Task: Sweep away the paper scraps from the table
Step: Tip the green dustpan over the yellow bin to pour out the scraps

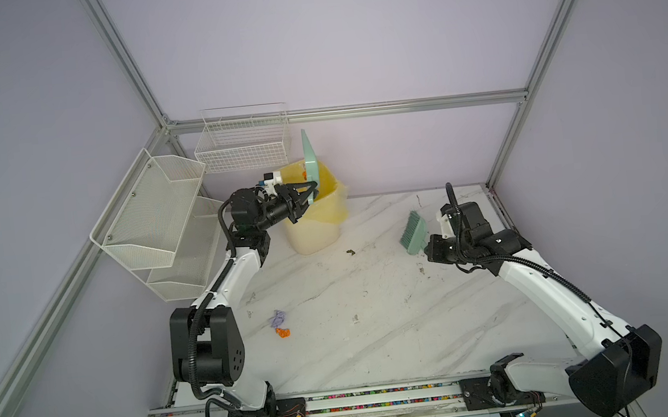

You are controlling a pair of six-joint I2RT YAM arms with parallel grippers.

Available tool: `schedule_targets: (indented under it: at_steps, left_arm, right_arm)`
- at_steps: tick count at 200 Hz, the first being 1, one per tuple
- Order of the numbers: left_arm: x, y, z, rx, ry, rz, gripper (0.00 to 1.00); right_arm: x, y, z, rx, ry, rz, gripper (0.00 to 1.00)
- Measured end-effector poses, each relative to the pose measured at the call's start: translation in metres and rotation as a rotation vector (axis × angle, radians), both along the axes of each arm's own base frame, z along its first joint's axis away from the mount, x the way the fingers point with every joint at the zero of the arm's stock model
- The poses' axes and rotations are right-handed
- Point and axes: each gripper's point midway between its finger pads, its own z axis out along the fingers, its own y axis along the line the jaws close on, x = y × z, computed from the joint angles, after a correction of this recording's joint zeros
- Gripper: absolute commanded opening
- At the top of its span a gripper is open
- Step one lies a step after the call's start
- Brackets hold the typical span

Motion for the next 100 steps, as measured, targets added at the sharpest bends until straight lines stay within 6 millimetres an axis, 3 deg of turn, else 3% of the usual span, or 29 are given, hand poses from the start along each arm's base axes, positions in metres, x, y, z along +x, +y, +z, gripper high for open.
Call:
schedule_targets:
  at_steps: [51, 100]
  left_arm:
    - [0.014, 0.022, -0.001, -0.218, 0.003, 0.004, 0.12]
    - [0.004, 0.024, 0.01, -0.273, -0.063, -0.013, 0.12]
  right_arm:
    - [0.0, 0.0, 0.0, 0.003, 0.002, -0.004, 0.0]
    - [0.0, 0.0, 0.0, 0.004, 0.002, -0.006, 0.0]
